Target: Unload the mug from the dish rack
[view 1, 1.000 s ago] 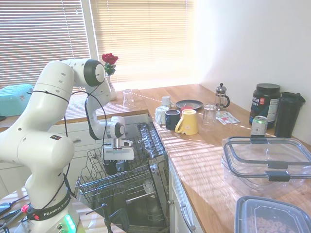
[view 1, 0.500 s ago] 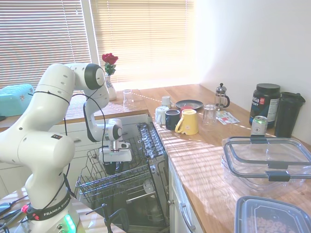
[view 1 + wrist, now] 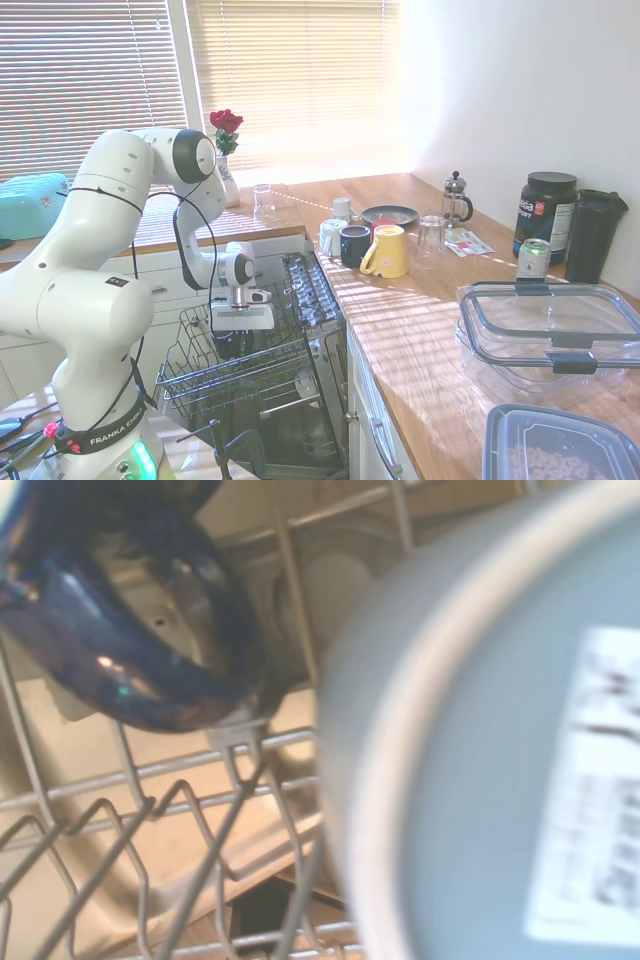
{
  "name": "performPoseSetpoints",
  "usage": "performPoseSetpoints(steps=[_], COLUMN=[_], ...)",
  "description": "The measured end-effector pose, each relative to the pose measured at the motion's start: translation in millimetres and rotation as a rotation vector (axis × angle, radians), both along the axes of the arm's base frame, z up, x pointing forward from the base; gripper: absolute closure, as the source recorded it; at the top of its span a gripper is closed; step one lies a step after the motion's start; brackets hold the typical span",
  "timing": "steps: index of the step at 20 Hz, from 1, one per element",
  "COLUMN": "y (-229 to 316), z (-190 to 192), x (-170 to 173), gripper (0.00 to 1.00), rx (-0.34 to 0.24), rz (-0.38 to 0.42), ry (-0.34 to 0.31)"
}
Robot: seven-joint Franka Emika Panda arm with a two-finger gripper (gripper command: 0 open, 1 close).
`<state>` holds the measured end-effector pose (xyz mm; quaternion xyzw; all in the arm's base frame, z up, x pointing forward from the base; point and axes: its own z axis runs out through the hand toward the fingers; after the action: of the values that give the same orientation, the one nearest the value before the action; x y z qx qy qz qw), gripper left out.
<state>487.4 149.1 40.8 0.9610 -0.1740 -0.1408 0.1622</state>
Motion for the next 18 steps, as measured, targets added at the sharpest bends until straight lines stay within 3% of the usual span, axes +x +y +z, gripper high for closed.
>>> performPoseSetpoints(steps=[3, 10, 18], y=[-4, 0, 2], z=[15, 92, 146], x=[-2, -13, -18], gripper=[1.00, 1.00, 1.00], rx=[0.001, 0.008, 0.027], rz=[0.001, 0.025, 0.014], ry=[-0.015, -0.125, -0.212])
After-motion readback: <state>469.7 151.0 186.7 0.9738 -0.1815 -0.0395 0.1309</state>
